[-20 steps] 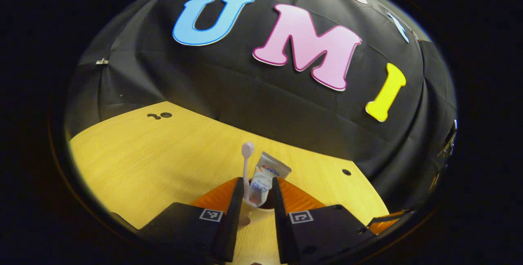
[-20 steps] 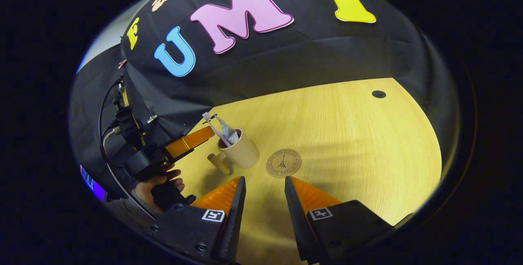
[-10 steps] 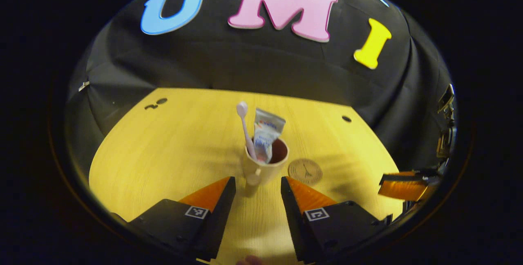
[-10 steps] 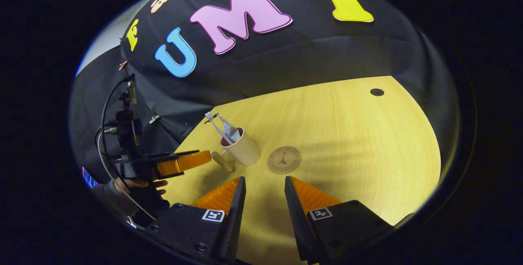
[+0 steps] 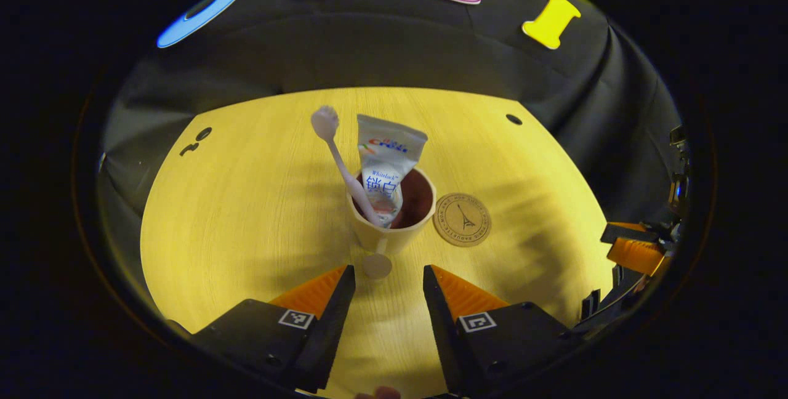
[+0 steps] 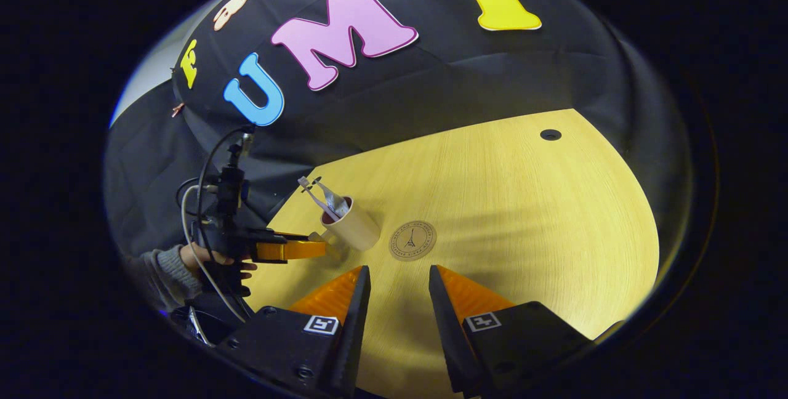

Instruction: Put the toothbrush and toothpaste on the desktop into the cup, then pick up the cup and place it on the coaster on the desktop.

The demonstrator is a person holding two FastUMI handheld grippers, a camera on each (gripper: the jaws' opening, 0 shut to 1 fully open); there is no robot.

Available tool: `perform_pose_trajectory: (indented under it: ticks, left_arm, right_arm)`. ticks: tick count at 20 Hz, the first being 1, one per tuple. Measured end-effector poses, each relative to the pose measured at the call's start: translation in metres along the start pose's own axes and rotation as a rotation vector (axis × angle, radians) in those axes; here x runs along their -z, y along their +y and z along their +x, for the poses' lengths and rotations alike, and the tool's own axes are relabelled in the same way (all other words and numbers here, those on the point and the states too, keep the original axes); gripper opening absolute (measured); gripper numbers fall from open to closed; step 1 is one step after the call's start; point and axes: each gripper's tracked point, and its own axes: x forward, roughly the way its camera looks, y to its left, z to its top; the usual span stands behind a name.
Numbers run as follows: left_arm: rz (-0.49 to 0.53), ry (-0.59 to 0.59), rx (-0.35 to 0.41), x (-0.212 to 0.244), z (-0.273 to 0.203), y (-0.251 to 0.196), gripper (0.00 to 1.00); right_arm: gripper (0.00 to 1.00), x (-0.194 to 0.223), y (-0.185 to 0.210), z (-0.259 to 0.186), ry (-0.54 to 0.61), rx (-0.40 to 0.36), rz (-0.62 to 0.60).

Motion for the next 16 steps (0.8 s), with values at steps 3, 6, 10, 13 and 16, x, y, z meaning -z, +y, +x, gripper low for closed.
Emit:
perform_pose_trajectory:
  ticks: [3,6,10,13,16]
  left_arm:
    - [0.043,0.038,-0.011,-0.002,0.015,0.006,0.71]
    - [0.065,0.073,-0.046,-0.007,0.03,0.014,0.71]
    - [0.09,0.157,-0.05,0.002,0.049,0.014,0.71]
    - [0.103,0.201,-0.051,0.008,0.063,0.013,0.79]
    - [0.116,0.246,-0.042,0.013,0.07,0.011,0.65]
  right_arm:
    - [0.59,0.0,-0.008,-0.002,0.001,0.006,0.009]
    - [0.59,0.002,-0.016,-0.002,0.006,0.016,0.03]
    - [0.59,0.002,-0.027,-0.007,-0.002,0.033,0.06]
    - [0.59,0.005,-0.029,-0.009,-0.002,0.038,0.082]
    - [0.59,0.006,-0.033,-0.01,0.0,0.042,0.093]
